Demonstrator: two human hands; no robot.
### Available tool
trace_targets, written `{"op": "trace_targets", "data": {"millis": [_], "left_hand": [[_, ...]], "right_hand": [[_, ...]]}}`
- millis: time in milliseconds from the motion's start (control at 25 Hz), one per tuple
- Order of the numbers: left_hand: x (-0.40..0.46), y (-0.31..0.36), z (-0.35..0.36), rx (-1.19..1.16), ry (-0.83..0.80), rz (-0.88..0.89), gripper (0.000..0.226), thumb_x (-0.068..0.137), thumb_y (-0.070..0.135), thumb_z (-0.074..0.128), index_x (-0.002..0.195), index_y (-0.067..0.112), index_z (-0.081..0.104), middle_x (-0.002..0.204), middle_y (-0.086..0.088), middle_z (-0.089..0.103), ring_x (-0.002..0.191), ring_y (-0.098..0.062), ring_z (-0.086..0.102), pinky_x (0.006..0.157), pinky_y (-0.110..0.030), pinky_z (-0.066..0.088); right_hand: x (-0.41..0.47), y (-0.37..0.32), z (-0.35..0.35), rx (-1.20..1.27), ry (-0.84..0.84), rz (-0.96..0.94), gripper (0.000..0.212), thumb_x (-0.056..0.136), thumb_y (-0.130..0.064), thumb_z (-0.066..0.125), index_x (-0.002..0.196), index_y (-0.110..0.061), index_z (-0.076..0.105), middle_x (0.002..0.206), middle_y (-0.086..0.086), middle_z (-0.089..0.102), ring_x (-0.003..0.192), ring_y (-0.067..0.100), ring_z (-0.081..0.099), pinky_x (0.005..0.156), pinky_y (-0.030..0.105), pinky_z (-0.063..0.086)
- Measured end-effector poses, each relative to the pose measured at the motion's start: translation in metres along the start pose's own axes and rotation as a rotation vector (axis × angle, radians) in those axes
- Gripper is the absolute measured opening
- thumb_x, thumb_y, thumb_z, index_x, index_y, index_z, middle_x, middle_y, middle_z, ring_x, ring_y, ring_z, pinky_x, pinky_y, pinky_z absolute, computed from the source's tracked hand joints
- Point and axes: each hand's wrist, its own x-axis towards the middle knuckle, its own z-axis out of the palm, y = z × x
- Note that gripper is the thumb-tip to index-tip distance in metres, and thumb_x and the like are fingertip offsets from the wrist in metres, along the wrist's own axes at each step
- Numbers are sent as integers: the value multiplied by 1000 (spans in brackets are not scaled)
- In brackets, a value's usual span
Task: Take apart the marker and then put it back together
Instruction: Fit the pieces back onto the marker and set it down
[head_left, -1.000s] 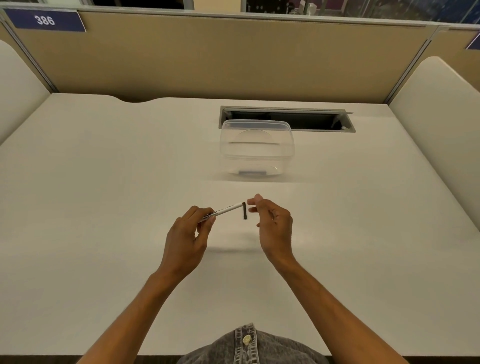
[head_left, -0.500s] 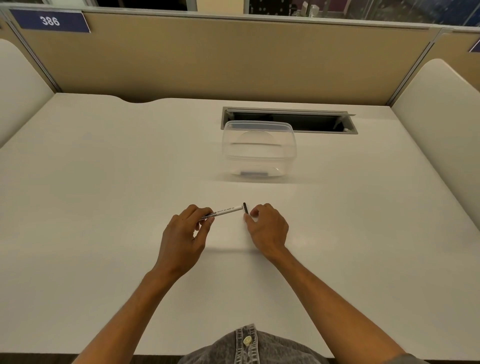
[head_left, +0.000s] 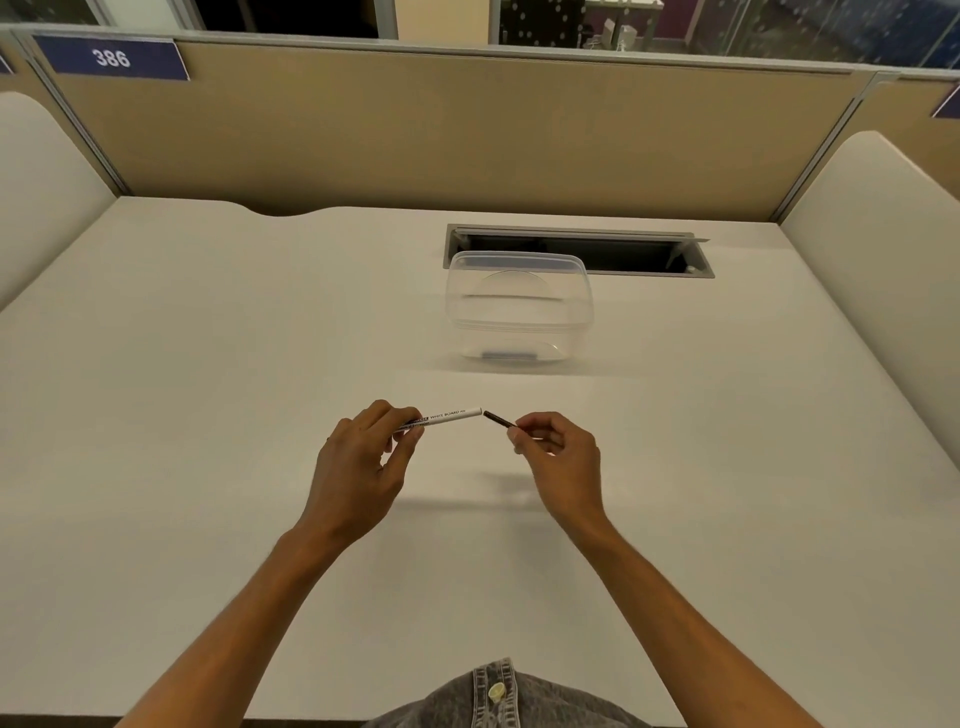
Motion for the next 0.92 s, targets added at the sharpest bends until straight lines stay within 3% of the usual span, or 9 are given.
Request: {"op": "trace_targets", "data": {"millis": [280, 480, 680, 920], "left_hand": [[11, 11, -5, -2, 1, 60, 17, 93, 29, 51, 97, 19, 65, 79, 16, 48, 62, -5, 46, 63, -22, 36], [11, 17, -5, -3, -5, 81, 16, 93, 29, 52, 98, 22, 65, 79, 18, 48, 66, -1, 48, 64, -15, 34], [12, 19, -8, 10, 0, 97, 16, 93, 28, 52, 99, 22, 65, 79, 17, 49, 62, -8, 46, 62, -26, 41], [13, 22, -11, 21, -17, 106, 16, 93, 28, 52, 99, 21, 66, 80, 15, 52, 63, -11, 48, 63, -30, 44]], "right_hand": [[-13, -33, -28, 121, -8, -85, 6, 85, -18, 72, 88, -23, 72, 81, -5, 73, 82, 12, 68, 73, 29, 54], [-14, -41, -32, 85, -24, -127, 6, 85, -19, 72, 87, -25, 73, 80, -10, 73, 78, 6, 65, 58, 19, 43], [-16, -44, -36, 18, -26, -199, 8, 86, -20, 71, 87, -28, 72, 82, -14, 72, 81, 4, 64, 54, 19, 39], [-17, -47, -39, -29, -36, -251, 9, 86, -21, 71, 88, -30, 72, 84, -17, 72, 81, 3, 65, 56, 18, 39]]}}
